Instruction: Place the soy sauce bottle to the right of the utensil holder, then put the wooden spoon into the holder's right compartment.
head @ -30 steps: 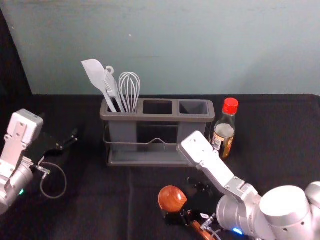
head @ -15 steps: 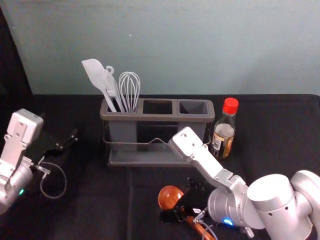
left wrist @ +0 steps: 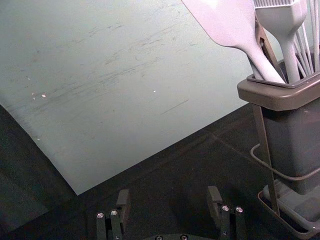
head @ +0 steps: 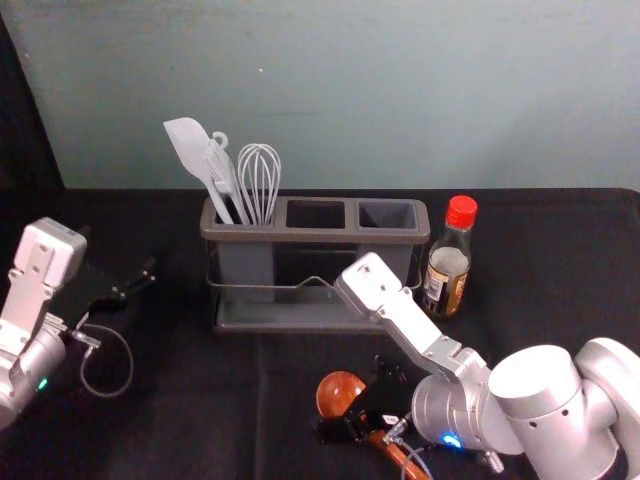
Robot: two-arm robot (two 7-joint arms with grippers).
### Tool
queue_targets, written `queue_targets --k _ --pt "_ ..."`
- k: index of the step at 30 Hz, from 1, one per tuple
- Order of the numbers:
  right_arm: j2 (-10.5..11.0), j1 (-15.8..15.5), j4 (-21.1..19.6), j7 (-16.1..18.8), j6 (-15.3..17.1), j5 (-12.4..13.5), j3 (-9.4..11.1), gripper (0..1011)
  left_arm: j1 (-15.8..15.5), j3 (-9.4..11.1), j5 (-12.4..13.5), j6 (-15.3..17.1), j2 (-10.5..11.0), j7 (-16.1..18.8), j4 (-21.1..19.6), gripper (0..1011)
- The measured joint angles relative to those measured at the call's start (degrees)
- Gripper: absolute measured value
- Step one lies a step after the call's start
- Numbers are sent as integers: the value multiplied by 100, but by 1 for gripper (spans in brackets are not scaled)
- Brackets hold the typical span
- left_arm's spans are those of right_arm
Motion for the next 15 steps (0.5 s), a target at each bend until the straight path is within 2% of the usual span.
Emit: queue_targets --k 15 --pt "-46 -30 99 135 -117 -86 60 1003 0 0 0 0 0 0 0 1011"
